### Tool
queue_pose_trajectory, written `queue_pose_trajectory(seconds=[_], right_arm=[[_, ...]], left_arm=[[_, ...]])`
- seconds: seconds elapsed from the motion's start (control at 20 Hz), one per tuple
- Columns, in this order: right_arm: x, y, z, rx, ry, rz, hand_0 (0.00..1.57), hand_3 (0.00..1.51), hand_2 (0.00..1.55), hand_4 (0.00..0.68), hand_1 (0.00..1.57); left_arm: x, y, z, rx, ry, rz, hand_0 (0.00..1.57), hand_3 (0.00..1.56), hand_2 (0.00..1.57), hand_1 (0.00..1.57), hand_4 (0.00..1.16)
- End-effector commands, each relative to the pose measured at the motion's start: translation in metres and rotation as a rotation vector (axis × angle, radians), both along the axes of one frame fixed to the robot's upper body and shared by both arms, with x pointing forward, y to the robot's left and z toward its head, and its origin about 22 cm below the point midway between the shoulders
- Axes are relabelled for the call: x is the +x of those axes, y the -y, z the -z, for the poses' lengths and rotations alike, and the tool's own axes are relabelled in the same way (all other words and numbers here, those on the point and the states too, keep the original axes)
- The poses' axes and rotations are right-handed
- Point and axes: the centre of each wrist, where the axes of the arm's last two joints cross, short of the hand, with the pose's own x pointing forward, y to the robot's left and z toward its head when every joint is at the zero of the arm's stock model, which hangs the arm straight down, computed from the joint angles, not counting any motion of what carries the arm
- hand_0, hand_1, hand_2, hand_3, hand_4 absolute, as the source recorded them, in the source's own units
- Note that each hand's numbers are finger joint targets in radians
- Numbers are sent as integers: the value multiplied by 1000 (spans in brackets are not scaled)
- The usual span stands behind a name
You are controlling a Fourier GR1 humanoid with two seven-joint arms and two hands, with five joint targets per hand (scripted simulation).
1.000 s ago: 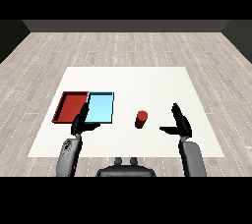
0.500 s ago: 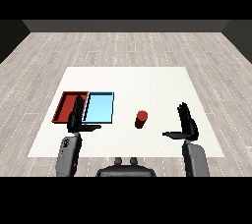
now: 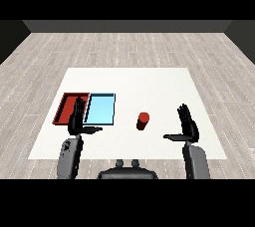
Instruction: Pick the red can and put it in the red box
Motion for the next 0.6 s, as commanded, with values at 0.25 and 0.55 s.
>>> queue_pose_trajectory(seconds=[0.25, 0.55], right_arm=[[25, -19, 14, 36, -43, -41, 0, 0, 0, 0, 0], [26, -37, 4, 73, -108, -74, 0, 0, 0, 0, 0]], left_arm=[[2, 14, 1, -32, 11, -4, 0, 0, 0, 0, 0], [-10, 6, 2, -45, 16, 6, 0, 0, 0, 0, 0]])
